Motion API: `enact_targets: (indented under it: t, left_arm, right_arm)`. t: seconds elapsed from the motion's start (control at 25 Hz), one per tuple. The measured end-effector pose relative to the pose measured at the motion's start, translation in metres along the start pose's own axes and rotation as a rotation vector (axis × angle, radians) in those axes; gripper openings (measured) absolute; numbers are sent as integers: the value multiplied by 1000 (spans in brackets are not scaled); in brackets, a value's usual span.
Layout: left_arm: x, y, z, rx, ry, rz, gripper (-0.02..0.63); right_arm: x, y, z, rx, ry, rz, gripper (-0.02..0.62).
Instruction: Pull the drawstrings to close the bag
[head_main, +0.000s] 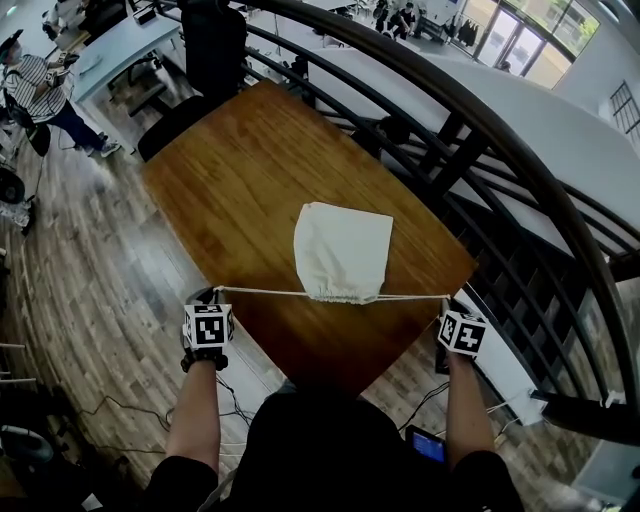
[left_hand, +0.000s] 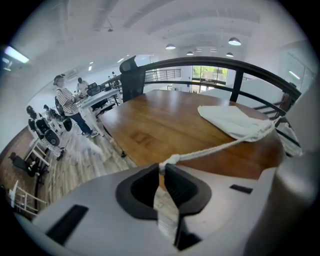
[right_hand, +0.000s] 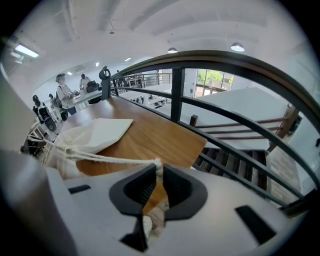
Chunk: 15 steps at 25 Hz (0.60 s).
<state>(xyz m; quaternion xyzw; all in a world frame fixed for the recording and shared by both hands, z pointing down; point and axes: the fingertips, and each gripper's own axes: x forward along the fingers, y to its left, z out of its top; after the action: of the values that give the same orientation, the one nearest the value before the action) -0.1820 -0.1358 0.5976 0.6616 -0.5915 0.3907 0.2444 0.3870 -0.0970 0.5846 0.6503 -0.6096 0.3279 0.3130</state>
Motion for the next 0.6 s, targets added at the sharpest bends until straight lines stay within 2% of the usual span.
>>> enact_targets:
  t: [0.12,0.44,0.6]
  left_arm:
    - [-1,5,5,26,-9,21,42]
    - [1,13,-10,-31,22,15,41]
    - [-2,12,-8,-2,14,40,41]
  right_arm:
    - [-1,-4,4,0,-3,-28,38]
    - [2,-11,-2,5,-2,-28,38]
    - [1,-13,0,-22,-8,-41,38]
